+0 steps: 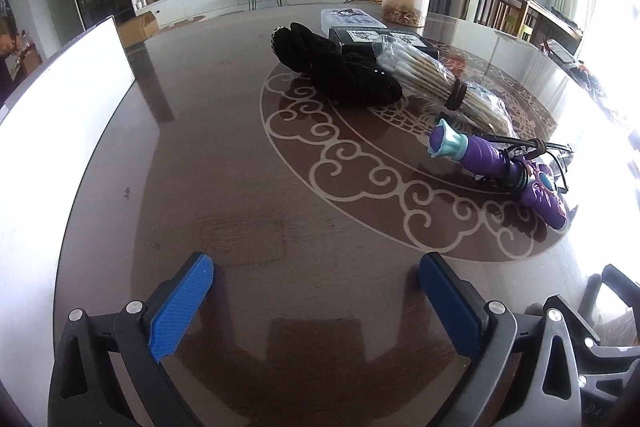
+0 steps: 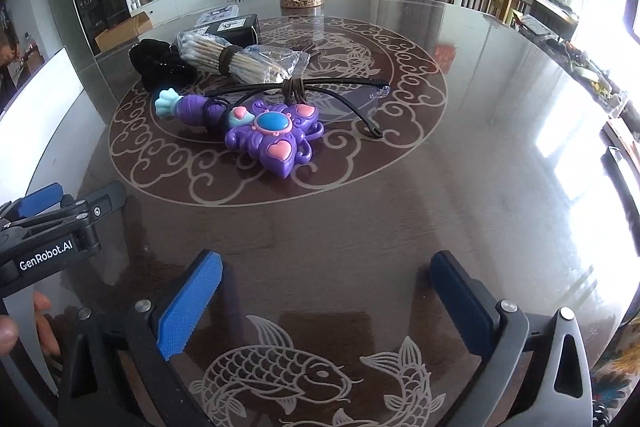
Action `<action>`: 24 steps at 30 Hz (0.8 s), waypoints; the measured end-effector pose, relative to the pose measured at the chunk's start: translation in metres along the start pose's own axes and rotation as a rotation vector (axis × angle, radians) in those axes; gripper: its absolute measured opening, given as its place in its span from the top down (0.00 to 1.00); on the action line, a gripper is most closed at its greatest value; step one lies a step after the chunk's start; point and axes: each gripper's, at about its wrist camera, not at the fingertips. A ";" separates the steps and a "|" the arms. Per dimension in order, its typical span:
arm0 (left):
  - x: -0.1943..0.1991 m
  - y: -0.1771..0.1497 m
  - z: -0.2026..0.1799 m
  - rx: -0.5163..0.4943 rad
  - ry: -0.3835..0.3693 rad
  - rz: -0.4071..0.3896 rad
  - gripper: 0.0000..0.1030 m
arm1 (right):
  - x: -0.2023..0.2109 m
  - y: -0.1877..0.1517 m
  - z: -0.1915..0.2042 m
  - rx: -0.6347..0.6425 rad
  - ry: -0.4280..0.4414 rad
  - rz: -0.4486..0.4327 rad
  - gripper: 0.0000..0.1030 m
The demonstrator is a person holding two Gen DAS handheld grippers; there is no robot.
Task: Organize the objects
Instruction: 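Bring both open tools back over the table pile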
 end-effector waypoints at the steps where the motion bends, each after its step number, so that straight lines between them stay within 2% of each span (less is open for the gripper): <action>1: 0.000 0.000 0.000 0.000 0.000 0.000 0.00 | 0.000 0.000 0.000 0.000 0.000 -0.001 0.00; 24: 0.000 0.000 0.000 0.000 0.000 0.000 0.00 | 0.001 0.000 0.001 -0.001 -0.003 -0.007 0.00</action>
Point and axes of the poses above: each gripper's, at about its wrist camera, not at the fingertips, and x roughly against the way its jaws point, z to its left, y to its top, and after that the axes turned 13 degrees about x, right-handed
